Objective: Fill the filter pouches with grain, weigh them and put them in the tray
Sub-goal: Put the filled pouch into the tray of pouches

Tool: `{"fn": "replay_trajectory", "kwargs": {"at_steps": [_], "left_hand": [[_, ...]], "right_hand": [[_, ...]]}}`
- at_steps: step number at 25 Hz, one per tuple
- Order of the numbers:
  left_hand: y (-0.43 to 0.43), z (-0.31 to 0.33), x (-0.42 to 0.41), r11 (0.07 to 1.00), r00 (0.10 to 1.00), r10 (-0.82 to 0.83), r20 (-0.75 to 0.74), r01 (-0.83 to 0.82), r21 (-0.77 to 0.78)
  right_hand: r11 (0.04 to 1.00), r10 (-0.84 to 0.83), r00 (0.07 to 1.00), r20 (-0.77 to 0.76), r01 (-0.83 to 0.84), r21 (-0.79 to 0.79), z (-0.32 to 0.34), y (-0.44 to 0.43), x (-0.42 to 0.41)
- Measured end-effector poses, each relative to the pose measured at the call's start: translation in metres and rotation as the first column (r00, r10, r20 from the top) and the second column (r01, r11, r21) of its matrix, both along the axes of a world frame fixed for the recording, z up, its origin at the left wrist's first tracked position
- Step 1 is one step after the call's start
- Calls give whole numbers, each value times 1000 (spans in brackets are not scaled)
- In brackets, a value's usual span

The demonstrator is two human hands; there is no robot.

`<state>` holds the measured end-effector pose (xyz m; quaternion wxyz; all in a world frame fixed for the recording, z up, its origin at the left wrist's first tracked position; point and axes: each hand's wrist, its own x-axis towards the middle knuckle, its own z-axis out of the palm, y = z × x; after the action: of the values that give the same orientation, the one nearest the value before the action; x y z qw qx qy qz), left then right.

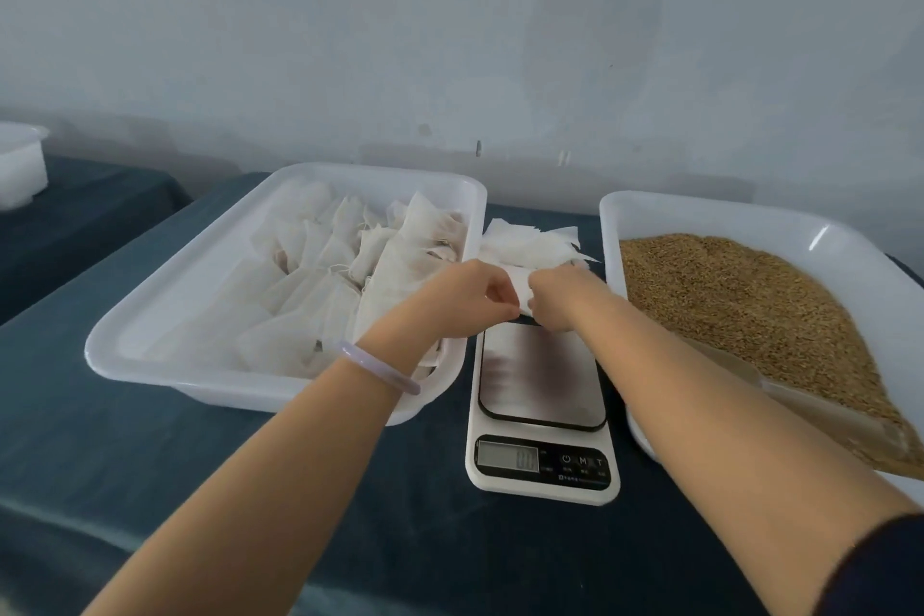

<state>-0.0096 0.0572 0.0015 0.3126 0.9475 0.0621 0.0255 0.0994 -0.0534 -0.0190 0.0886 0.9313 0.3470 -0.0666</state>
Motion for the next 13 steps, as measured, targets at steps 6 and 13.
{"fn": "replay_trajectory", "kwargs": {"at_steps": [6,13], "left_hand": [[-6,-7,-4,999,996,-8,89,4,51],[-6,-6,-8,1000,995,8,100,-6,-15]], "right_hand": [[996,0,989,-147,-14,-91,-23,19,22],[999,-36,993,113,32,38,-26,24,21]]}}
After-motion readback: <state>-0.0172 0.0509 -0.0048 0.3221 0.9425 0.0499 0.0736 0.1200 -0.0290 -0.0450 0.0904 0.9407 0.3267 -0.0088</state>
